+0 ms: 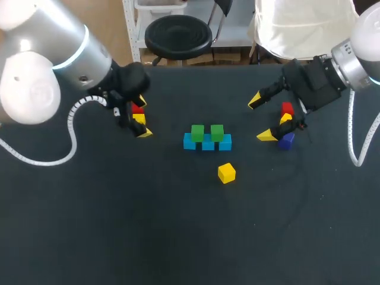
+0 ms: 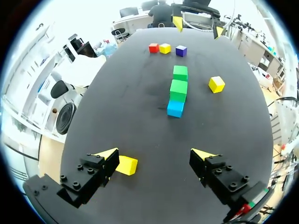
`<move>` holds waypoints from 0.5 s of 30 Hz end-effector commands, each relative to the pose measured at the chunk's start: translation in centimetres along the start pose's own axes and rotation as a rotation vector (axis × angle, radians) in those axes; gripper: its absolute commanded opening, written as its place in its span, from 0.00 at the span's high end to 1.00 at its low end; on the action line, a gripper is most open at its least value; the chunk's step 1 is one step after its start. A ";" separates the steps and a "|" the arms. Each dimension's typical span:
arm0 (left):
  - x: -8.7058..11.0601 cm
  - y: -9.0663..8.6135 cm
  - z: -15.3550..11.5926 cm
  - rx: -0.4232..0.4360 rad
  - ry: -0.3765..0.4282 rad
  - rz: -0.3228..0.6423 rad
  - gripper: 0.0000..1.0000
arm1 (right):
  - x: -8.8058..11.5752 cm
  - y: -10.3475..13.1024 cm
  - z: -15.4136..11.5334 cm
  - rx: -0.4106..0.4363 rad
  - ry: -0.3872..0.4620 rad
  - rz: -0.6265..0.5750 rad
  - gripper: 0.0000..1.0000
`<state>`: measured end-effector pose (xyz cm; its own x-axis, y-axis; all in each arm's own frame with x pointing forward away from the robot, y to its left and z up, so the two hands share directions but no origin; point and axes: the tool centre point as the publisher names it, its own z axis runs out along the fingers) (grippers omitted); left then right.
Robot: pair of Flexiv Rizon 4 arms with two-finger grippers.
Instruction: Place the blue cubes, place green cubes on the blue cubes, place the yellow cubes on the green cubes, then place the red cubes on the yellow cubes, and place purple cube on the red cubes.
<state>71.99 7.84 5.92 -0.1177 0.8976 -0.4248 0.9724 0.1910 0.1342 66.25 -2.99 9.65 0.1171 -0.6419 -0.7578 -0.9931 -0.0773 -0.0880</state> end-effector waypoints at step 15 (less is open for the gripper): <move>-0.2 -0.8 -2.0 0.008 -0.048 0.034 0.00 | 0.0 0.0 0.0 0.000 -0.002 -0.001 0.00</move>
<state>70.91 8.13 7.66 -0.0796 0.8859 -0.4570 0.9769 0.1606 0.1411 66.25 -3.00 9.65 0.1171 -0.6419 -0.7578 -0.9931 -0.0772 -0.0880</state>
